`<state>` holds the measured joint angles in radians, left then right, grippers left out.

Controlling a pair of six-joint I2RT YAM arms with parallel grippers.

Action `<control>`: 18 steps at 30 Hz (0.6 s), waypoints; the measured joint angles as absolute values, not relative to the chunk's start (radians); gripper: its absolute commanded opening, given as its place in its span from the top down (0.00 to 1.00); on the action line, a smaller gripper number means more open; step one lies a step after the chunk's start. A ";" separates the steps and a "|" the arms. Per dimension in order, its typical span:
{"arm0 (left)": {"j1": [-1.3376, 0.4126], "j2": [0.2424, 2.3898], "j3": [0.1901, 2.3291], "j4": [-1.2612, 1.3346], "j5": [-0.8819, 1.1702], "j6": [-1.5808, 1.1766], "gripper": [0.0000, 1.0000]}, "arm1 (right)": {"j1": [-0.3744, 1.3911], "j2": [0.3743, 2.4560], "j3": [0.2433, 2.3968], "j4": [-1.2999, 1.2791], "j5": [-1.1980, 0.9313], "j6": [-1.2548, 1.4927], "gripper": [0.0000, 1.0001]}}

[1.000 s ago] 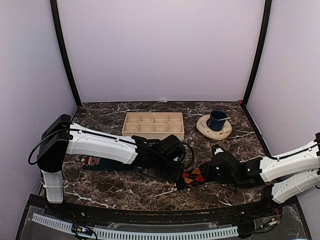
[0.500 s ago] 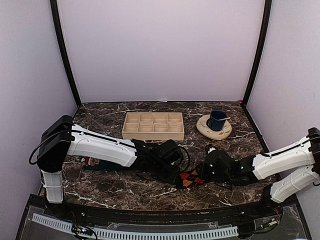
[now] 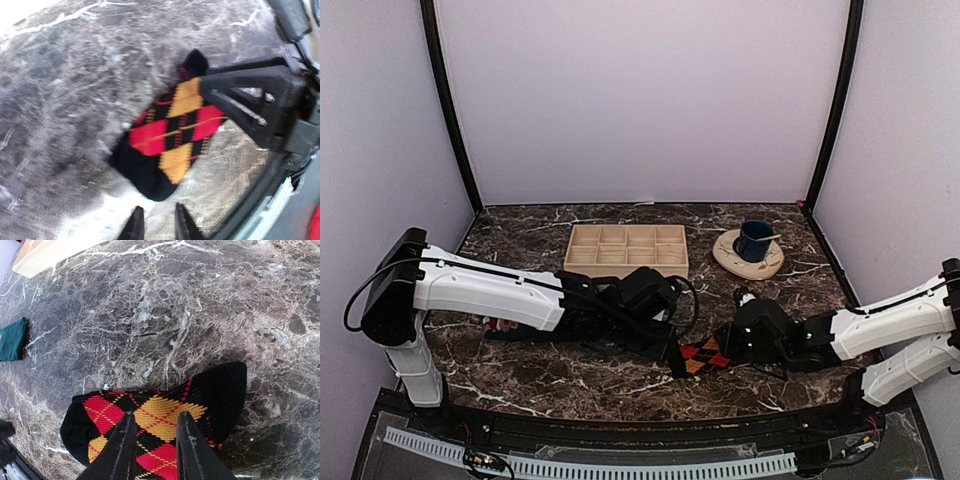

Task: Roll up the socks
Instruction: Rotate the sock at the center of the board.

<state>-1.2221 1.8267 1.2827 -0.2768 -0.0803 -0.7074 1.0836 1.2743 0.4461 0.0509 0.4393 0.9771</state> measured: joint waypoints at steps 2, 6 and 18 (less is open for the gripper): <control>-1.237 1.825 1.283 -0.258 -0.068 -0.684 0.94 | 1.084 1.264 0.444 0.050 0.446 0.978 0.84; -1.251 1.846 1.291 -0.249 -0.032 -0.656 1.00 | 1.082 1.260 0.435 0.043 0.451 0.981 0.90; -1.246 2.022 1.423 -0.268 0.072 -0.607 1.00 | 1.042 1.299 0.427 0.038 0.440 0.967 0.94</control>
<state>-1.2461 2.0220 1.4235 -0.2676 0.0719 -0.6071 1.0420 1.2991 0.4267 0.0380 0.4404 0.9672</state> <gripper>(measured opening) 0.017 0.069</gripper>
